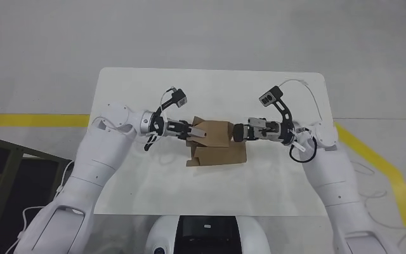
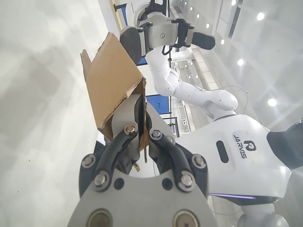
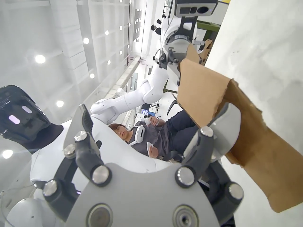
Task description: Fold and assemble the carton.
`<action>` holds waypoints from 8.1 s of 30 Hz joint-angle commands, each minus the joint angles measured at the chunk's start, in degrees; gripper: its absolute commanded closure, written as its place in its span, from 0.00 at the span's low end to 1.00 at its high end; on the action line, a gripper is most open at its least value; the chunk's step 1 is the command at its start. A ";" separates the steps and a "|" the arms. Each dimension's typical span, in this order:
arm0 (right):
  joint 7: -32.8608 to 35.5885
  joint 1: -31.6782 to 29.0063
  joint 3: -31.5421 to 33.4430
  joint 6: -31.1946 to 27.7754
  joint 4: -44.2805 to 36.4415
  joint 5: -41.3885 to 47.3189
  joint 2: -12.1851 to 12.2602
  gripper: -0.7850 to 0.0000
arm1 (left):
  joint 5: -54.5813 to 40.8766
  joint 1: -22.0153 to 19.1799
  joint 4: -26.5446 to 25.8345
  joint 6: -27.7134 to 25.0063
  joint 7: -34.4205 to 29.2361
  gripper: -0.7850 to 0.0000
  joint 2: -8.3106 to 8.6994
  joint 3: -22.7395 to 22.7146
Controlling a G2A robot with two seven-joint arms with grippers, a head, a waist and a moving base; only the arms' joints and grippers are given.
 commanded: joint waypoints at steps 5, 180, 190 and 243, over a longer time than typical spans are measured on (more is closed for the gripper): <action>1.72 0.58 -1.37 -1.97 2.17 1.75 -0.24 0.00 | -2.30 -0.21 0.10 0.08 -1.19 1.00 -0.19 0.54; -10.92 -1.64 -10.99 -1.57 -10.53 -11.78 2.39 1.00 | -5.43 2.56 -6.59 1.83 3.27 0.00 2.89 -2.91; -10.39 -0.61 -12.99 -1.24 -9.59 -10.88 2.01 1.00 | -5.48 2.73 -7.55 1.86 3.61 0.00 3.01 -3.02; -29.49 -3.60 -5.95 -0.97 -10.40 -12.78 3.06 1.00 | -5.45 5.16 -13.33 0.86 5.65 0.00 3.78 -3.48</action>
